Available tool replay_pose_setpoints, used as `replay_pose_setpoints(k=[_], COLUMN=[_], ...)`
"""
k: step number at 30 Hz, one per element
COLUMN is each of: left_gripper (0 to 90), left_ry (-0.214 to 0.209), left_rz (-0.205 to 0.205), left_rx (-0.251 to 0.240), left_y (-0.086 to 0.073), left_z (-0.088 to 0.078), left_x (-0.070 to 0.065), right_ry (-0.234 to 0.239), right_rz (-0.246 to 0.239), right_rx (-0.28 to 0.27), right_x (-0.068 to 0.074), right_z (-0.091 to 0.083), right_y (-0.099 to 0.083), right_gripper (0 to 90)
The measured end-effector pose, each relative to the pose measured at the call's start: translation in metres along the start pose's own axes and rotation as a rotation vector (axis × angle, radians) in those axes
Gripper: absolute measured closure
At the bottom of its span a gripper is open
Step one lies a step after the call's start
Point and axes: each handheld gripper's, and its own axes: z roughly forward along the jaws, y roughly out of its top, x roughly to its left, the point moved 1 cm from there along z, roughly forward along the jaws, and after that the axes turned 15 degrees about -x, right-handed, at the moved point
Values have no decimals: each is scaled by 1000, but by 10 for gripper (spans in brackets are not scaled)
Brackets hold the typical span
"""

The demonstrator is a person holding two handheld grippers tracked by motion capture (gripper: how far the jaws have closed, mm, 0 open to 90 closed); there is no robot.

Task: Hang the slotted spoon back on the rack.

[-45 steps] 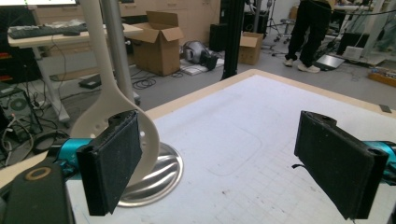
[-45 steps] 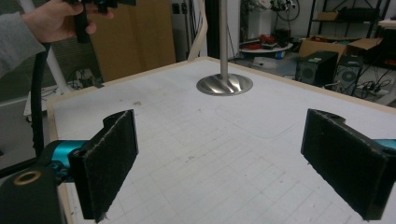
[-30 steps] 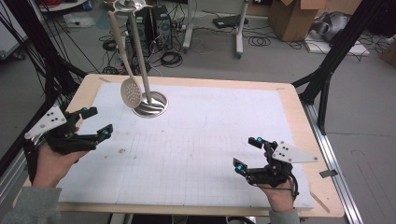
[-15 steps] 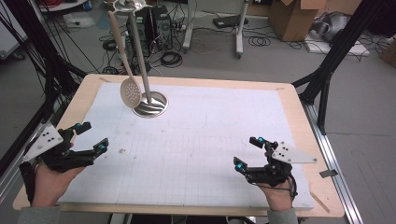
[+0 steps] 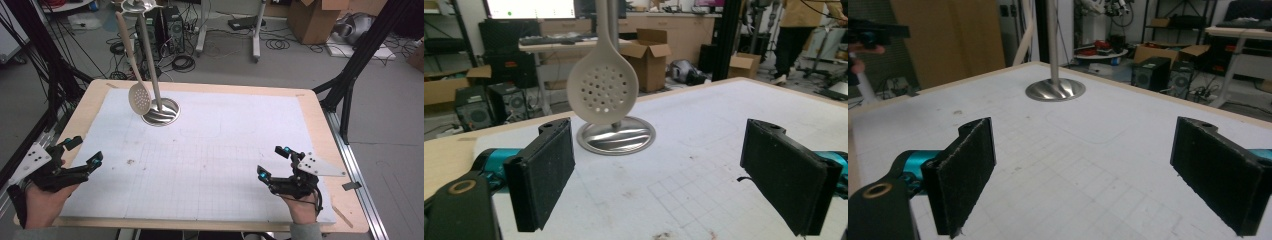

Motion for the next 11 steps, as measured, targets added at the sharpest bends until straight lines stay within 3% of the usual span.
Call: replay_pose_setpoints(k=[5,11], left_gripper=[138,138], left_ry=[27,37], left_rz=[-9,-15], left_rx=[12,35], left_y=[-4,-10], left_z=[-2,1], left_x=[2,2], right_ry=[-28,-16], right_rz=[12,11], right_rx=[-10,-8], right_x=[-9,-6], right_z=[-5,-1], right_y=[-1,-2], right_gripper=[98,98])
